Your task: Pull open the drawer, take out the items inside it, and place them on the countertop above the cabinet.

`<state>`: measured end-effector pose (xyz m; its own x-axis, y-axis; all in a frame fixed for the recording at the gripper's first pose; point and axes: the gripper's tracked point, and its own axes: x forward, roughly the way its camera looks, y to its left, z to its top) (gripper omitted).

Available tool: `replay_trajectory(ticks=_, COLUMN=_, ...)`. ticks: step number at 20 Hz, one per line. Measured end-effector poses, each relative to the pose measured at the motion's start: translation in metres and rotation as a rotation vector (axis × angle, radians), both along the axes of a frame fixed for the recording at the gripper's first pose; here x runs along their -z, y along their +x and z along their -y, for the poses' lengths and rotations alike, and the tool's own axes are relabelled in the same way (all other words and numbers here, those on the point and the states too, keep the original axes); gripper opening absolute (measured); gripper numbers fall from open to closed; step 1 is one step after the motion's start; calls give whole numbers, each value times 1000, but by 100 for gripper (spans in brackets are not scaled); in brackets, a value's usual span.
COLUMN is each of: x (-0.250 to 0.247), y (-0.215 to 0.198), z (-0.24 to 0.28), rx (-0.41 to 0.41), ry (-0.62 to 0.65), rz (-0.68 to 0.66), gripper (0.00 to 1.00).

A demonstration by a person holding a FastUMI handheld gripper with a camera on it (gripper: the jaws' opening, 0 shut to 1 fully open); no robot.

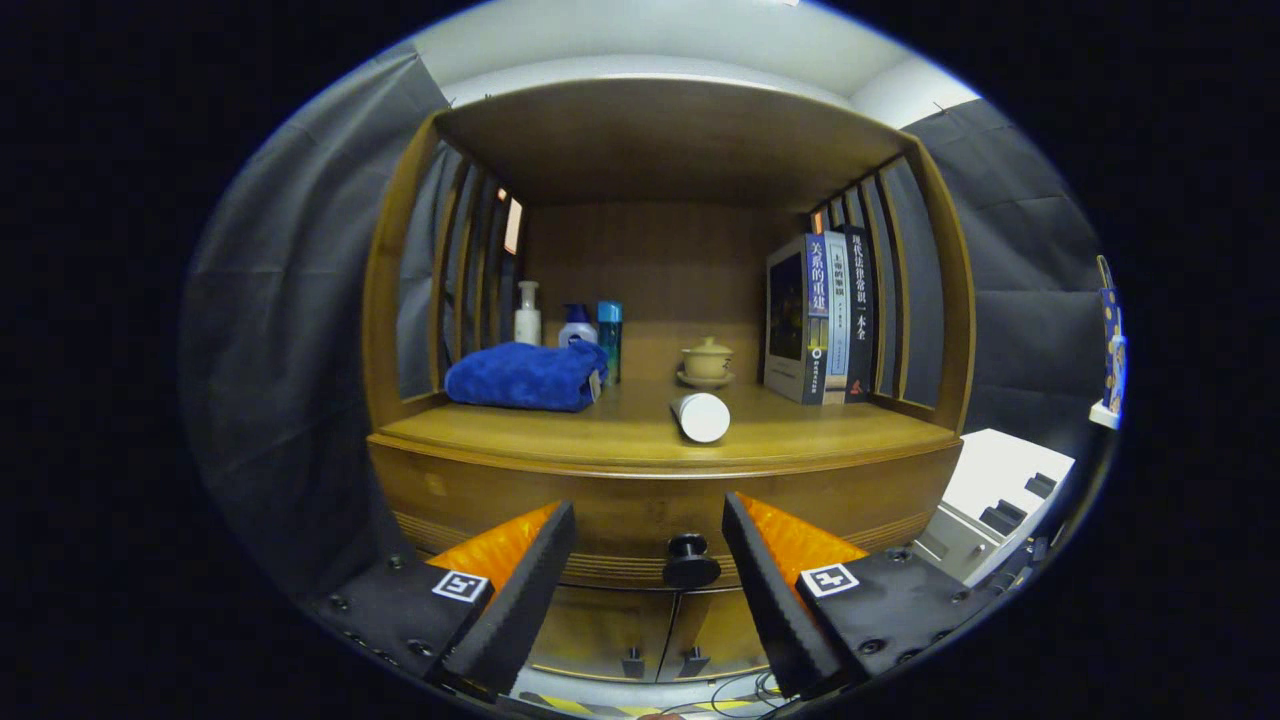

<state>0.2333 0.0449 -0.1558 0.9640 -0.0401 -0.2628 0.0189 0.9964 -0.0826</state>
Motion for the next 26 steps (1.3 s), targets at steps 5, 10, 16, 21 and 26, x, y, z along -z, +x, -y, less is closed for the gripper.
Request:
replay_trajectory(ticks=5, x=-52, y=-47, z=2, rx=-31, ry=29, rz=38, gripper=98)
replay_trajectory(ticks=10, x=-110, y=-94, z=28, rx=-3, ry=50, rz=108, gripper=97)
replay_trajectory(ticks=16, x=-139, y=-145, z=33, rx=-33, ry=22, rz=119, gripper=97)
replay_trajectory(ticks=21, x=-149, y=-180, z=32, rx=-58, ry=9, rz=129, gripper=97)
replay_trajectory(ticks=26, x=-163, y=-191, z=34, rx=-58, ry=14, rz=152, gripper=97)
